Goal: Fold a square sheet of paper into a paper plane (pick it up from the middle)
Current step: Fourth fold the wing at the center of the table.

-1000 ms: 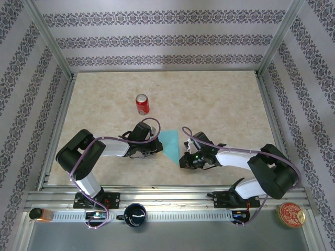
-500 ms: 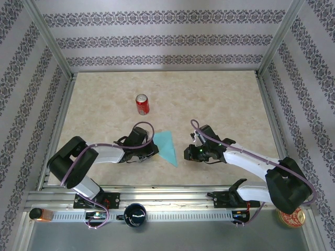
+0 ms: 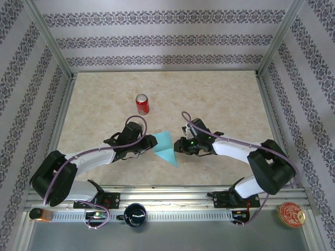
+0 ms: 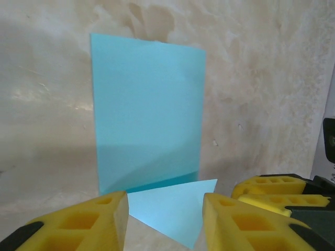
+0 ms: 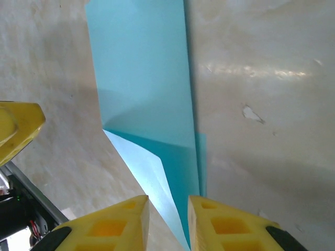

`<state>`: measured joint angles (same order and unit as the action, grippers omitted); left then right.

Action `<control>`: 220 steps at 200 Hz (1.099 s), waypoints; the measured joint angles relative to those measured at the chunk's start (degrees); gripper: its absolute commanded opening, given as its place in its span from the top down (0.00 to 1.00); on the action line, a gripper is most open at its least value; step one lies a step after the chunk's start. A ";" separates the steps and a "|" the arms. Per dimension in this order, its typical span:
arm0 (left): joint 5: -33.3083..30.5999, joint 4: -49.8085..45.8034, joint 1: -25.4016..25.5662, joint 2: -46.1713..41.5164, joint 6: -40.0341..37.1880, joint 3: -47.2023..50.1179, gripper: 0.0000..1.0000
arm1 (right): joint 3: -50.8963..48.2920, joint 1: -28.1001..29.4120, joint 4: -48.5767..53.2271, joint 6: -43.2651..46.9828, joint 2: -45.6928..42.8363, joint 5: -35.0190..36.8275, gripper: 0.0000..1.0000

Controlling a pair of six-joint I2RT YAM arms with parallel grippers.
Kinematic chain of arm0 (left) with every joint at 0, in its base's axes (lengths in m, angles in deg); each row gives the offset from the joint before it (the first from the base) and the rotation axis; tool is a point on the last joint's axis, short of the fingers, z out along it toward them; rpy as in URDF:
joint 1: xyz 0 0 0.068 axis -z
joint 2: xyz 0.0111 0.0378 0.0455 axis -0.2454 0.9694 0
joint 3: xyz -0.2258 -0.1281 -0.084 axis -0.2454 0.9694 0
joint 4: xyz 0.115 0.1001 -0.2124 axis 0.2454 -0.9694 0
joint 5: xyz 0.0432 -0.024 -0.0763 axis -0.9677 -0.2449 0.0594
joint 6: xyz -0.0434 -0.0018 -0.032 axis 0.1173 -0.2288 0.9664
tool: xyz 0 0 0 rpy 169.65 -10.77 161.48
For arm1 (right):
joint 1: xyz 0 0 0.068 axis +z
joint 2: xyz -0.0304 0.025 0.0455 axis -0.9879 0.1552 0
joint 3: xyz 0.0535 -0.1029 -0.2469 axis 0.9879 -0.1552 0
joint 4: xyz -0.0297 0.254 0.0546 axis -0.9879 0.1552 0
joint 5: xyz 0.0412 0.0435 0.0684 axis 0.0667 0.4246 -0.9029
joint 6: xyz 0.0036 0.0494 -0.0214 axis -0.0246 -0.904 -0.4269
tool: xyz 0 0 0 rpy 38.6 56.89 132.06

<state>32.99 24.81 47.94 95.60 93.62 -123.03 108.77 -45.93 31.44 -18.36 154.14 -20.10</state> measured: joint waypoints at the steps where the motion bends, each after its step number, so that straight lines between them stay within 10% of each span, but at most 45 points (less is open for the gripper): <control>1: 0.20 -0.02 -0.15 0.04 -0.04 0.00 0.57 | 0.00 0.00 -0.11 0.00 0.09 -0.07 0.72; 117: 8.96 0.96 -3.78 5.55 -1.07 0.00 0.60 | 1.05 -0.35 -6.93 -1.49 6.16 -5.33 0.96; 220: 14.53 3.56 -9.40 8.00 -1.42 0.02 0.55 | -3.10 -2.19 -14.23 -3.80 0.57 -10.29 0.98</control>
<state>47.53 28.37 38.54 103.60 92.20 -123.01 105.67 -48.12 17.21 -22.17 154.71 -30.39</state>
